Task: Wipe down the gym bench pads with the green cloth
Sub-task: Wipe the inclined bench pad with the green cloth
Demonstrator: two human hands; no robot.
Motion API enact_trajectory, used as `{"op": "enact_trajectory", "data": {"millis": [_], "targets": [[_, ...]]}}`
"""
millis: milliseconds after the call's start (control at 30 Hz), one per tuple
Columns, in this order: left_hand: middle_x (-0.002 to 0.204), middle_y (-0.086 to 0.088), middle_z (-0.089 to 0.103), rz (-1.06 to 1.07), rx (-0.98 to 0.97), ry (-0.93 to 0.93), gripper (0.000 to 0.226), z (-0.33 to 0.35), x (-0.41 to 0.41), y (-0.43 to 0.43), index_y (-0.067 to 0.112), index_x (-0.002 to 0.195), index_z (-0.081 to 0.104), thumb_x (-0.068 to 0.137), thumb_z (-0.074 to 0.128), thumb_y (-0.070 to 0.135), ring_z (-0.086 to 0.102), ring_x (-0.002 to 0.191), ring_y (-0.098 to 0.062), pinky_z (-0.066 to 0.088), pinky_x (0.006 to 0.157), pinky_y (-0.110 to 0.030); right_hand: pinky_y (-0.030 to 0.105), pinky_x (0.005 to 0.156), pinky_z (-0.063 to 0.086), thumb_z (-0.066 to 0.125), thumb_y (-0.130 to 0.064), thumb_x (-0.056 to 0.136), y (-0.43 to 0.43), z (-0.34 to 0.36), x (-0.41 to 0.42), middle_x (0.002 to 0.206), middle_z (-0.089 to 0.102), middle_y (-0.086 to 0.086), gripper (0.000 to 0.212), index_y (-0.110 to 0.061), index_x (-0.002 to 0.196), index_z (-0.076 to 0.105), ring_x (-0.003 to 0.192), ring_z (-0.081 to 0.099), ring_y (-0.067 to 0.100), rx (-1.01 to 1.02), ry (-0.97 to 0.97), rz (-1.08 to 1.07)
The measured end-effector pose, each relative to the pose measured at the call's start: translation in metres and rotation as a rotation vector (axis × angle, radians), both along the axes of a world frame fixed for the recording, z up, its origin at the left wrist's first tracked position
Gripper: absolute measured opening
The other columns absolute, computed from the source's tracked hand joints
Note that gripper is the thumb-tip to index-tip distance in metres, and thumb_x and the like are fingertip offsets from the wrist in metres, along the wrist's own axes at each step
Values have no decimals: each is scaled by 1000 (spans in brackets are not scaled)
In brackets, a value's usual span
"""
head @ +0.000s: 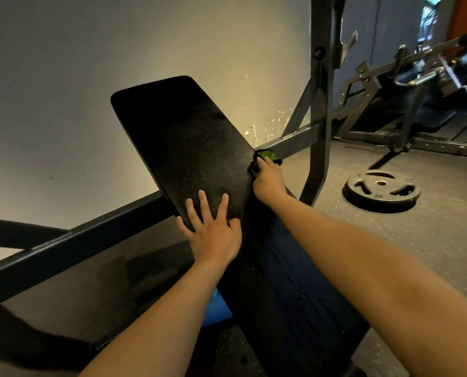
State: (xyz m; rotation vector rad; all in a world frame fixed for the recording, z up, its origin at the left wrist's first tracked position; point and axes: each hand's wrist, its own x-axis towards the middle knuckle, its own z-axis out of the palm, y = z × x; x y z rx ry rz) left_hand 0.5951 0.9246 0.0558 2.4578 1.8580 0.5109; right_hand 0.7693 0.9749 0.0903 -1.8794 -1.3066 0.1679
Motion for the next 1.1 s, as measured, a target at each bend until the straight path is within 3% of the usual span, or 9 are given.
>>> {"op": "enact_trajectory", "data": {"millis": [100, 233, 400, 600, 700, 833, 933, 1000, 1100], "targets": [[164, -2, -27, 4, 5, 1, 62, 0, -1, 0, 48, 156, -3, 101, 25, 47, -32, 148, -30, -16, 117, -62, 44, 120, 17, 48, -3, 96, -5, -7, -4, 164, 15, 10, 65, -14, 156, 25, 149, 12, 37, -22, -44, 36], [165, -1, -27, -11, 7, -3, 62, 0, -3, -2, 48, 157, -3, 102, 27, 46, -31, 148, -30, -17, 117, -61, 45, 118, 29, 54, -5, 93, -38, -44, 6, 159, 27, 13, 65, -11, 153, 31, 142, 27, 36, 16, -71, -99], [166, -3, -23, -28, 51, 1, 60, -4, -4, -5, 46, 158, 0, 103, 26, 45, -29, 149, -31, -14, 118, -62, 47, 111, 38, 51, -2, 94, -77, -74, 14, 154, 34, 10, 64, -14, 153, 30, 137, 34, 33, -28, 75, -222], [167, -5, -18, -84, 51, -79, 59, -7, -8, -7, 41, 159, 10, 104, 34, 41, -26, 150, -29, -16, 119, -59, 43, 118, 24, 50, 0, 95, -84, -61, -10, 161, 24, 7, 66, -13, 155, 27, 148, 17, 31, -15, 145, -247], [167, -6, -17, -124, 110, -354, 71, -11, -15, -11, 29, 161, 13, 100, 50, 24, -19, 153, -25, -5, 124, -55, 41, 119, 23, 48, 1, 94, -80, -54, -36, 160, 28, 5, 64, -15, 154, 32, 148, 22, 27, 70, 73, -125], [166, 4, -23, -88, -41, -921, 94, -18, -29, -26, 28, 159, -12, 97, 56, 8, -13, 153, -19, 6, 123, -35, 36, 117, 26, 46, -4, 98, -78, -53, -82, 156, 37, 3, 54, -18, 150, 41, 146, 28, 25, 150, -131, 190], [166, 0, -21, 17, -190, -963, 89, -30, -36, -33, 27, 158, -17, 103, 53, 31, -12, 154, -24, 2, 125, -42, 35, 120, 22, 46, -6, 99, -74, -57, -78, 157, 36, 2, 54, -19, 150, 39, 146, 28, 25, 139, -251, 303], [168, -3, -15, 19, -209, -937, 87, -38, -40, -30, 29, 159, -15, 103, 52, 40, -5, 154, -31, 5, 124, -47, 44, 122, 20, 47, -9, 98, -68, -59, -58, 158, 32, 4, 57, -19, 152, 34, 144, 29, 30, 102, -357, 199], [168, -7, 5, -51, -229, -967, 88, -40, -44, -23, 31, 158, -14, 102, 53, 40, 8, 153, -34, 12, 124, -49, 52, 121, 18, 43, -13, 100, -66, -53, -38, 163, 17, 10, 58, -17, 155, 24, 146, 21, 39, -14, -163, -56]]}}
